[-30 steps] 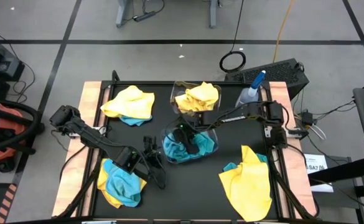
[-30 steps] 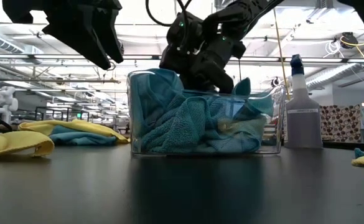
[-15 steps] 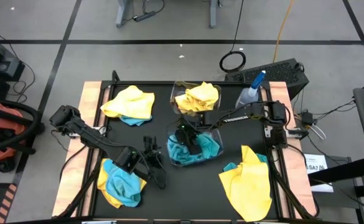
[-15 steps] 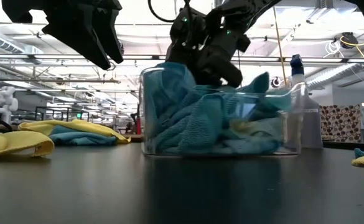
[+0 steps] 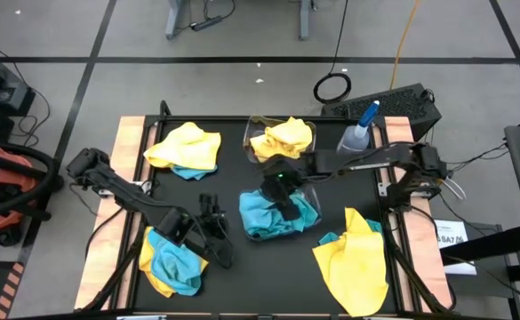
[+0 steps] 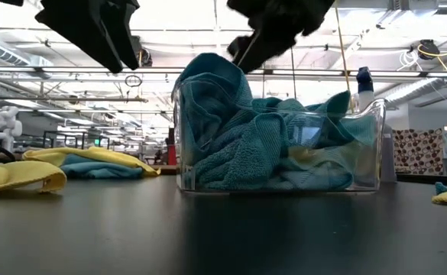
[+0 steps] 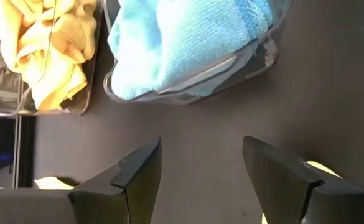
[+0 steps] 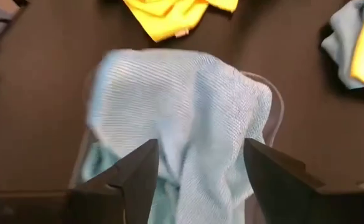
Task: Sort microfiber towel by color & place in baskets
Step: Put the blue microfiber cloth into the bottom transparent bin
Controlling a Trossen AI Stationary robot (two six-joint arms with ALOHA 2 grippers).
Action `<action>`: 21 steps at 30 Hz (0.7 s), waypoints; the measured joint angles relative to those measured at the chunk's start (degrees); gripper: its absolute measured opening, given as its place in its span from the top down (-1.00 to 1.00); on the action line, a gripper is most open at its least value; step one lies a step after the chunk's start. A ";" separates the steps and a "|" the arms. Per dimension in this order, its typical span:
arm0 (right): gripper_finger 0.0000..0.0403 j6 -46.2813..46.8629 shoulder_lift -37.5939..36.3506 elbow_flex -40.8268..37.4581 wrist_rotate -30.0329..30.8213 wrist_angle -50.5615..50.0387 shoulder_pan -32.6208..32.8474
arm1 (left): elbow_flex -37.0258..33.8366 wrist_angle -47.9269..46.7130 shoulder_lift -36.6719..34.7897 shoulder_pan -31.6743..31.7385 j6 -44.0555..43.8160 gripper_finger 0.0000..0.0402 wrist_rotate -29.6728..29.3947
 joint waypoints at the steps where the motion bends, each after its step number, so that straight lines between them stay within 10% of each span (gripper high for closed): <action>1: -0.13 0.34 -1.00 0.00 0.00 -0.50 0.24 | 0.00 -0.35 -0.26 -0.19 -0.17 -0.15 0.06; 21: -0.13 9.61 -12.18 0.07 -3.34 -17.66 14.92 | 0.00 0.62 -2.85 -5.76 -10.58 -0.15 8.82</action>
